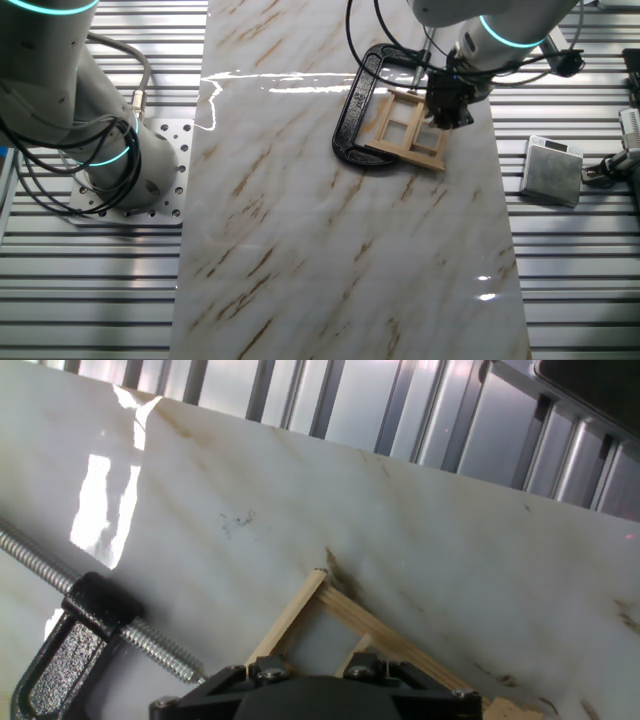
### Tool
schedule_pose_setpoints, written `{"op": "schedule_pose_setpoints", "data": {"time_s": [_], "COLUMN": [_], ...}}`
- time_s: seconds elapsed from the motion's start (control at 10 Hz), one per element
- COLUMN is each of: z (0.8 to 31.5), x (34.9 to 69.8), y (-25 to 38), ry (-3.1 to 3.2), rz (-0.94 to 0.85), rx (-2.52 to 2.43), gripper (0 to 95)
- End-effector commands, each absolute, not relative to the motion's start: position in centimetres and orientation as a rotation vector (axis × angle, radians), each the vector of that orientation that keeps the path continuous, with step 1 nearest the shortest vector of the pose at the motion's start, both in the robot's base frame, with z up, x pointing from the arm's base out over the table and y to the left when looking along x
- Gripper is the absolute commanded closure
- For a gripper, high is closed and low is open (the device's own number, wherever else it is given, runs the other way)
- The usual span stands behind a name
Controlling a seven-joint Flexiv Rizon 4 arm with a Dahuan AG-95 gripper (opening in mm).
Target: Open a sliding window
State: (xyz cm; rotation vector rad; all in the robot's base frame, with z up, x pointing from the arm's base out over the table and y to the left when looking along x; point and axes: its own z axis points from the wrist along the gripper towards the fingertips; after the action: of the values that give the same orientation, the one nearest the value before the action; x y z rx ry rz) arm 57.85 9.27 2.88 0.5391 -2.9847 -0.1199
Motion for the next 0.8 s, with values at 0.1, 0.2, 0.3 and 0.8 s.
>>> {"op": "schedule_pose_setpoints", "data": {"time_s": [0.1, 0.2, 0.3, 0.8], "z": [2.85, 2.82, 2.66, 2.57], "x": [57.95, 57.99, 58.05, 58.08], "y": [8.6, 8.59, 8.53, 8.5], "ry": [-2.98, -2.978, -2.975, -2.972], "rz": [-0.112, -0.092, -0.063, -0.062], "rx": [0.568, 0.571, 0.574, 0.585], "gripper": [95.0, 95.0, 95.0, 95.0]}}
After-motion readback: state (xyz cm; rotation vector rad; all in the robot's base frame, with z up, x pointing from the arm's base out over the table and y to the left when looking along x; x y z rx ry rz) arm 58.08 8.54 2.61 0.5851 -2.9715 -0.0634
